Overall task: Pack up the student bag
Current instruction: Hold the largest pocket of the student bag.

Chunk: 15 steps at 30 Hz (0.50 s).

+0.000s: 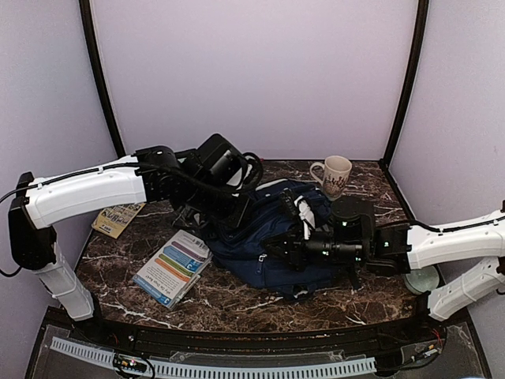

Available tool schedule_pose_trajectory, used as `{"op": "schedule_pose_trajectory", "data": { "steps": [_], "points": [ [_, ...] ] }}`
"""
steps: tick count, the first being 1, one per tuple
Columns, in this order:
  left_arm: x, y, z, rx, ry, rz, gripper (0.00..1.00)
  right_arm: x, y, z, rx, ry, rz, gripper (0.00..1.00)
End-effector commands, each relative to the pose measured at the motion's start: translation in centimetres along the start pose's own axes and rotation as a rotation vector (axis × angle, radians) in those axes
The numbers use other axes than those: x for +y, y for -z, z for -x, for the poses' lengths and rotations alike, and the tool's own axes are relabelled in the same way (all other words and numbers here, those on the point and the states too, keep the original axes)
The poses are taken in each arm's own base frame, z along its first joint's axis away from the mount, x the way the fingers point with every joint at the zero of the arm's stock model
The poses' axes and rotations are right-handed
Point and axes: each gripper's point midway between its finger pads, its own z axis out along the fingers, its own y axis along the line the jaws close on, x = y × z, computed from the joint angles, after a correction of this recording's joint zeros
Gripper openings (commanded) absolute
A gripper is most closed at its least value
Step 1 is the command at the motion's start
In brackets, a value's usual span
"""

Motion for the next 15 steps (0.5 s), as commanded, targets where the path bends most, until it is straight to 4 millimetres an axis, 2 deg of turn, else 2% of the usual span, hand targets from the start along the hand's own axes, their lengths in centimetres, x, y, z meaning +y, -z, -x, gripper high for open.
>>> {"op": "schedule_pose_trajectory", "data": {
  "steps": [1, 5, 11, 12, 13, 14, 15],
  "points": [
    [-0.1, 5.0, 3.2, -0.126, 0.049, -0.024, 0.12, 1.6, -0.8, 3.5, -0.077, 0.027, 0.055, 0.00],
    [0.7, 6.9, 3.2, -0.131, 0.078, -0.001, 0.37, 2.0, -1.3, 3.9, -0.071, 0.036, 0.070, 0.00],
    [1.7, 9.7, 2.1, -0.103, 0.111, 0.019, 0.57, 1.8, -2.3, 4.1, -0.059, 0.036, 0.055, 0.00],
    [2.1, 10.1, 1.8, -0.093, 0.116, 0.037, 0.68, 1.5, -2.6, 4.0, -0.047, 0.038, 0.037, 0.00],
    [2.5, 10.7, 1.6, -0.090, 0.134, 0.055, 0.91, 1.2, -2.9, 4.0, -0.035, 0.041, 0.024, 0.00],
    [3.0, 11.4, 1.4, -0.094, 0.150, 0.070, 0.98, 1.1, -3.1, 3.9, -0.027, 0.043, 0.020, 0.00],
    [3.5, 12.0, 1.3, -0.104, 0.164, 0.086, 0.98, 1.0, -3.4, 3.9, -0.023, 0.042, 0.014, 0.00]
  ]
}}
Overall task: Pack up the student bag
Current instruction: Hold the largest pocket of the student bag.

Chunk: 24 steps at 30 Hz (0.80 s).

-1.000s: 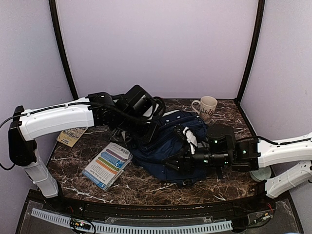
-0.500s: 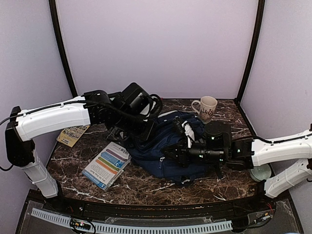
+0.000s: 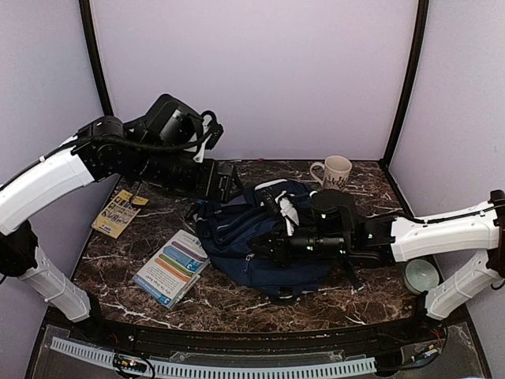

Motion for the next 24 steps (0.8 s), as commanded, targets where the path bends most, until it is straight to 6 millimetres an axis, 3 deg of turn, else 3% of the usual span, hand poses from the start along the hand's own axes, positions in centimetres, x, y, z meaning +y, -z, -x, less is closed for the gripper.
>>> {"op": "schedule_pose_trajectory", "data": {
  "steps": [1, 5, 12, 18, 24],
  "points": [
    [3.0, 3.3, -1.2, 0.015, 0.057, 0.099, 0.98, 0.4, -0.6, 3.5, -0.081, 0.030, -0.009, 0.00],
    [3.6, 3.9, -2.9, 0.034, 0.054, 0.069, 0.98, 0.2, -1.4, 3.6, -0.077, 0.027, -0.012, 0.00],
    [1.2, 2.6, -7.0, 0.194, 0.098, -0.078, 0.75, -1.9, -2.7, 4.3, -0.081, -0.027, -0.098, 0.00],
    [-0.4, 2.0, -9.5, 0.216, 0.122, -0.146, 0.73, -1.8, -3.5, 5.2, -0.083, -0.028, -0.089, 0.00],
    [0.3, 1.4, -11.5, 0.218, 0.097, -0.149, 0.71, -1.7, -3.8, 5.7, -0.070, -0.024, -0.088, 0.00]
  ]
}}
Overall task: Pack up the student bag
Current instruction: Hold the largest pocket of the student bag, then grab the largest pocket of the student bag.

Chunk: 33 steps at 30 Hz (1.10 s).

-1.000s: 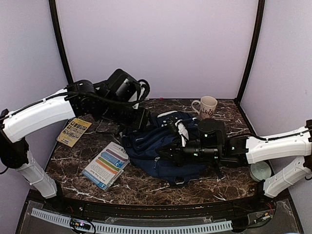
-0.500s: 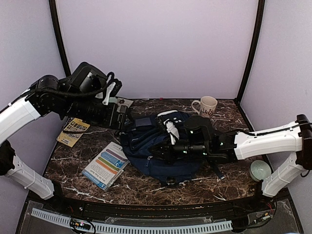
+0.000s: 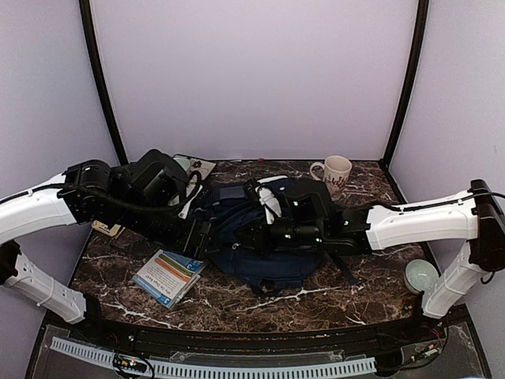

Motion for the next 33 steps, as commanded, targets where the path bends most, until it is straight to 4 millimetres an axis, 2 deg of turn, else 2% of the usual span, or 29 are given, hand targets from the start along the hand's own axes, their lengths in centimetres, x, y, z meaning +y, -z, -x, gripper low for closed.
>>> {"op": "schedule_pose_trajectory", "data": {
  "steps": [1, 5, 11, 13, 15, 22, 29, 33],
  "points": [
    [-0.2, 0.6, -0.3, -0.041, -0.003, -0.055, 0.71, 0.1, 0.2, 4.1, -0.096, -0.004, -0.010, 0.00],
    [0.3, 0.2, -0.4, -0.053, -0.033, -0.027, 0.72, -0.2, 0.0, 4.1, -0.070, -0.025, -0.024, 0.00],
    [0.4, -1.7, -0.6, -0.053, -0.084, -0.008, 0.72, 0.0, -0.3, 3.9, -0.045, -0.013, -0.017, 0.00],
    [0.3, -2.2, -0.4, -0.059, -0.098, -0.007, 0.71, 0.5, -0.1, 4.9, -0.058, -0.002, -0.010, 0.00],
    [-0.1, -2.8, -0.3, -0.062, -0.111, -0.022, 0.71, 0.6, 0.0, 5.0, -0.058, 0.004, -0.009, 0.00],
    [0.5, -5.0, -0.5, -0.044, -0.137, 0.016, 0.65, 1.0, 0.0, 4.9, -0.039, 0.008, 0.015, 0.00],
    [1.5, -6.6, 0.2, -0.079, -0.151, 0.075, 0.60, 1.7, 0.4, 4.8, -0.029, 0.017, 0.047, 0.00],
    [1.6, -8.3, 0.5, -0.056, -0.160, 0.066, 0.54, 1.9, 0.5, 4.8, -0.019, 0.025, 0.055, 0.00]
  ]
}}
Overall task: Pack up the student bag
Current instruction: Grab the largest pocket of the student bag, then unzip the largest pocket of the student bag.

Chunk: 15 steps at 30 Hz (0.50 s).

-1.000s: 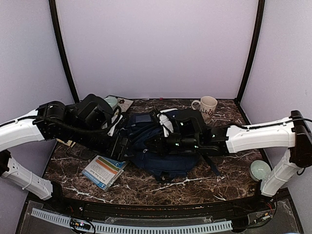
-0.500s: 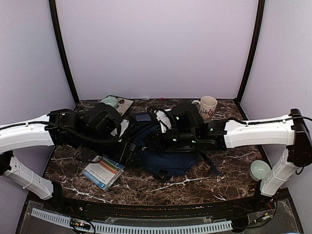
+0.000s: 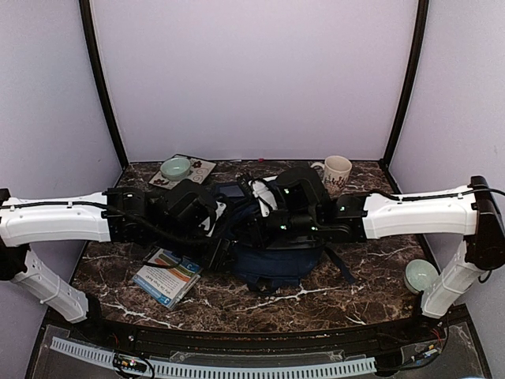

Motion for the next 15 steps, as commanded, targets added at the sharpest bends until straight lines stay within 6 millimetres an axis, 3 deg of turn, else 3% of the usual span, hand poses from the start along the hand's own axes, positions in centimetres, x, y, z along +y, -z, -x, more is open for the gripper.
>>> {"op": "schedule_pose_trajectory", "data": {
  "steps": [1, 6, 10, 15],
  "points": [
    [0.2, -1.9, 0.4, -0.003, -0.029, 0.004, 0.51, 1.6, 1.2, 4.0, -0.102, 0.046, 0.054, 0.00],
    [0.9, -2.3, 1.0, -0.022, -0.027, 0.021, 0.19, 1.7, 1.5, 3.9, -0.100, 0.048, 0.054, 0.00],
    [0.8, -1.4, 1.6, -0.054, -0.033, 0.007, 0.00, 1.5, 1.8, 3.9, -0.101, 0.047, 0.039, 0.00],
    [1.7, -0.1, 1.3, -0.045, -0.021, 0.047, 0.00, 1.0, 2.3, 3.3, -0.096, 0.062, 0.019, 0.00]
  ]
}}
